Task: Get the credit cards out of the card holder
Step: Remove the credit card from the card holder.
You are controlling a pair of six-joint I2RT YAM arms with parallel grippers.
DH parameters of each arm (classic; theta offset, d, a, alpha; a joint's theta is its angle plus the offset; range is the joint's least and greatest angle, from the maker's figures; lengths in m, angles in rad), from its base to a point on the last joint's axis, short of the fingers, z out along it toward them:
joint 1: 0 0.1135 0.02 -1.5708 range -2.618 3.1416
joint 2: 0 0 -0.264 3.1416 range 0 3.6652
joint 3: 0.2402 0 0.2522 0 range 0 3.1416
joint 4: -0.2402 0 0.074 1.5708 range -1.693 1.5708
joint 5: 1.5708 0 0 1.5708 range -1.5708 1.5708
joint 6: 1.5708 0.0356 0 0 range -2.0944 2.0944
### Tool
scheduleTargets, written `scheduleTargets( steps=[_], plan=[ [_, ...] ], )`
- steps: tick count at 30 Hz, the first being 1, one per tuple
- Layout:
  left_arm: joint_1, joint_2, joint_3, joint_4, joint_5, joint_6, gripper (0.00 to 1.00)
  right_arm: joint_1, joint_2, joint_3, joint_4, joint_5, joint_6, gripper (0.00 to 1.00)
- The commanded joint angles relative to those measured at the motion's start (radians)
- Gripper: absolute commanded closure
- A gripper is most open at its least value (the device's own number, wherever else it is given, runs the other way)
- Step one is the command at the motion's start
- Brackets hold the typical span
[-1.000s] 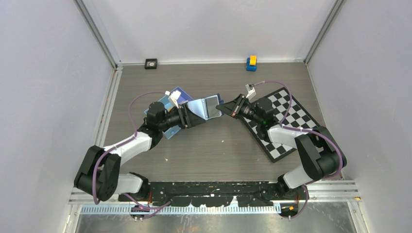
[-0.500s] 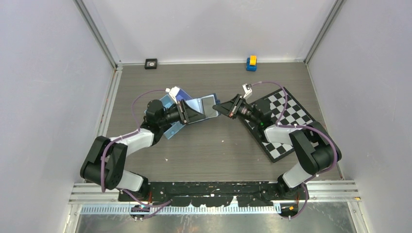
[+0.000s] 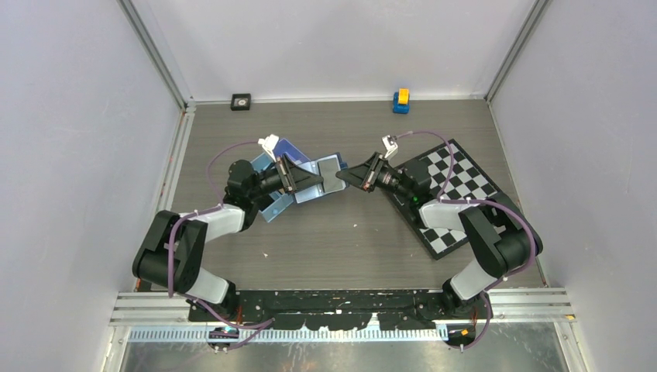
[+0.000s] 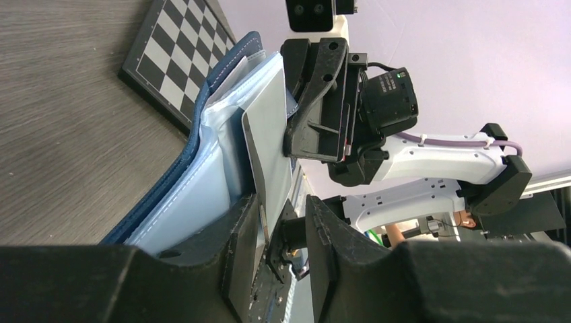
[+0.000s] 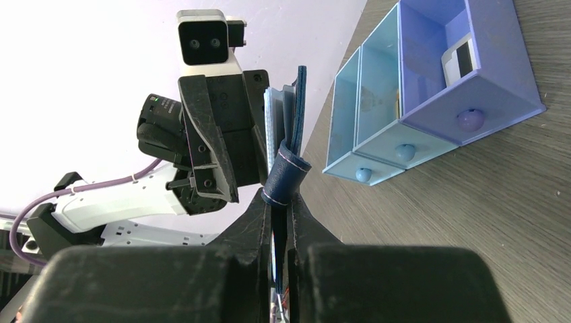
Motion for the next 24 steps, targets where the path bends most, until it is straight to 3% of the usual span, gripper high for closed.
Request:
scheduleTargets(
  steps=[1, 9, 15, 17, 21, 24],
  plan=[
    [0.005, 0.030, 0.001, 0.118, 0.026, -0.035, 0.67, 0.012, 0.009, 0.031, 0.082, -0.035, 0.012, 1.00],
    [0.005, 0.054, 0.001, 0.199, 0.038, -0.085, 0.69, 0.030, 0.030, 0.054, 0.080, -0.056, 0.018, 0.99],
    [0.009, 0.053, -0.004, 0.211, 0.041, -0.086, 0.88, 0.039, 0.057, 0.065, 0.105, -0.071, 0.035, 1.00],
    [0.013, 0.055, -0.004, 0.210, 0.041, -0.085, 1.00, 0.038, 0.057, 0.065, 0.109, -0.070, 0.039, 0.99],
    [0.024, 0.069, -0.006, 0.195, 0.036, -0.087, 1.00, 0.035, 0.035, 0.046, 0.105, -0.048, 0.030, 0.82],
    [0.025, 0.085, 0.002, 0.183, 0.040, -0.091, 1.00, 0.026, 0.027, 0.037, 0.109, -0.039, 0.034, 0.78]
  ],
)
